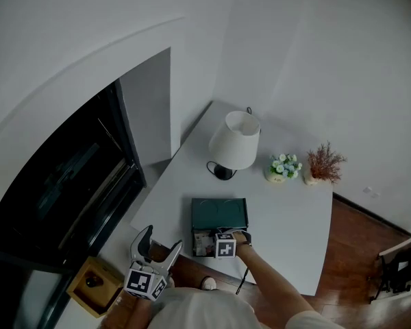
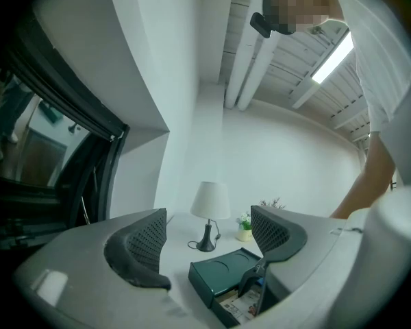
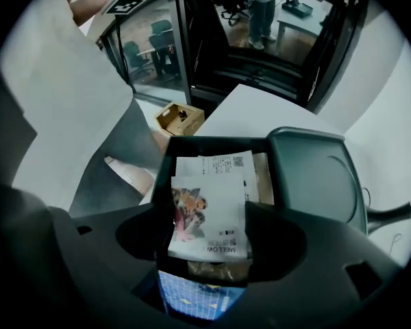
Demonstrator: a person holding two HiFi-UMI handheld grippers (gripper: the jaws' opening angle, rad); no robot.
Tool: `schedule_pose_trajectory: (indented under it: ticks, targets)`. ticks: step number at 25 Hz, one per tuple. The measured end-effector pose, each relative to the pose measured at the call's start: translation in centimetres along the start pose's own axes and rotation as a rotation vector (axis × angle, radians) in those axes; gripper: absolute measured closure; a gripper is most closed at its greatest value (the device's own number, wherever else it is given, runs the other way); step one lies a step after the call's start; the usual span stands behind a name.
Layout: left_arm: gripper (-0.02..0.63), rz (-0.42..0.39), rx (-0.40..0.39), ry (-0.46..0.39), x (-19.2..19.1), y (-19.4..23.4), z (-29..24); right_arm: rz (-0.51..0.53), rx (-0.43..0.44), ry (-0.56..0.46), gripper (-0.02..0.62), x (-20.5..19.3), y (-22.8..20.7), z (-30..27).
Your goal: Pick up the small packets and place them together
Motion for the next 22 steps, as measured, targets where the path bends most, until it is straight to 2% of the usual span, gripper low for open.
schedule_pose_trajectory:
  ticks: [4, 5, 6, 10, 15, 19, 22]
  targets:
    - [0.238, 0.003, 0.019, 0.004, 0.0, 0.3, 0.3, 0.000, 0.003, 0.021, 0.295, -0.1, -0.3, -0.5]
    - [0.238, 0.004, 0.022, 0.005, 0.0, 0.4, 0.3, 0.000, 0.003, 0.026, 0.317, -0.1, -0.3, -0.5]
    - [0.238, 0.005, 0.026, 0.006, 0.0, 0.5, 0.4, -0.003, 0.004, 0.029, 0.399, -0.2, -0.2, -0.4]
    - [0.238, 0.003, 0.029, 0.007, 0.0, 0.7, 0.5, -0.080, -0.005, -0.022, 0.458, -0.2, 0.1, 0.2]
    - [0.238, 0.008, 0.022, 0.009, -0.4, 0.9, 0.2, -0.350, -0.061, -0.214, 0.465, 0.5, 0.2, 3.1]
    - [0.238, 0.014, 0.000, 0.019, -0.6, 0.6, -0.4, -0.539, -0.190, -0.384, 0.462, 1.2, -0.8, 6.3]
    - [0.238, 0.019, -0.014, 0.021, -0.8, 0.4, -0.8, -0.736, -0.269, -0.519, 0.457, 0.9, -2.3, 7.9]
Point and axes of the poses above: the fingertips, and each gripper's own axes: z backward along the fingers, y to its left, x out of its top, the point moved 8 cm from there along z, backward along the fingers, and after that the axes turned 8 degrees about -y, right-handed, at the moved point
